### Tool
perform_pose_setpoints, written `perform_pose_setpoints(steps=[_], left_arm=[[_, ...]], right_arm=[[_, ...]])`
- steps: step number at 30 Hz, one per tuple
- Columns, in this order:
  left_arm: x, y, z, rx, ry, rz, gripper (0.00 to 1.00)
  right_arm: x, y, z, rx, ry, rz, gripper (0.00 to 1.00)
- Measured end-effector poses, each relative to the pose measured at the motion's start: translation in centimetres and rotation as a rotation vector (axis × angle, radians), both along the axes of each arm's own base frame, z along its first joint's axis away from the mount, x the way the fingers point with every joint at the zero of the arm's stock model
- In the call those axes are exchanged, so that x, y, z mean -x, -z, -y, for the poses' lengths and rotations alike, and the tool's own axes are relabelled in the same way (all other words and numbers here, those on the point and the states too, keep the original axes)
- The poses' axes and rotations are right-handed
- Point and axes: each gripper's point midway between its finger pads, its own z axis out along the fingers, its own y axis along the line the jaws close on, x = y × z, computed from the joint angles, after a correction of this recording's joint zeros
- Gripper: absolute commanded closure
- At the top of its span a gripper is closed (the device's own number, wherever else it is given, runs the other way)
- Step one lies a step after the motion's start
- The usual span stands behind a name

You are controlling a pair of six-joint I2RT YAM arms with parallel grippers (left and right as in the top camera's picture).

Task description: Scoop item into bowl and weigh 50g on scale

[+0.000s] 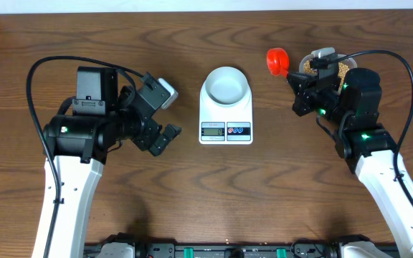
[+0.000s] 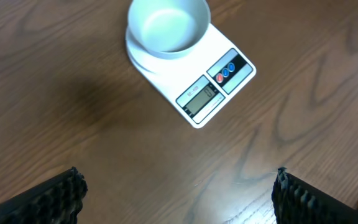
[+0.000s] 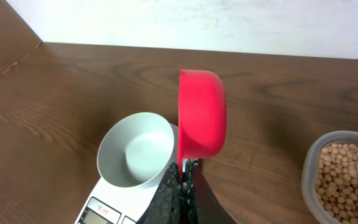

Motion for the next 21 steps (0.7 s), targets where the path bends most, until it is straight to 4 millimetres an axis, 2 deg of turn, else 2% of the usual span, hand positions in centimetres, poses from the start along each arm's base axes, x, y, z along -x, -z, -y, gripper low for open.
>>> perform_pose_setpoints(steps=[21], left_arm=[[0.33,0.03,0.24,-0.013,0.059,0.018,0.02]], right_arm=[[-0.09,-0.20,-0.01,-0.001,0.000,0.009,0.99]])
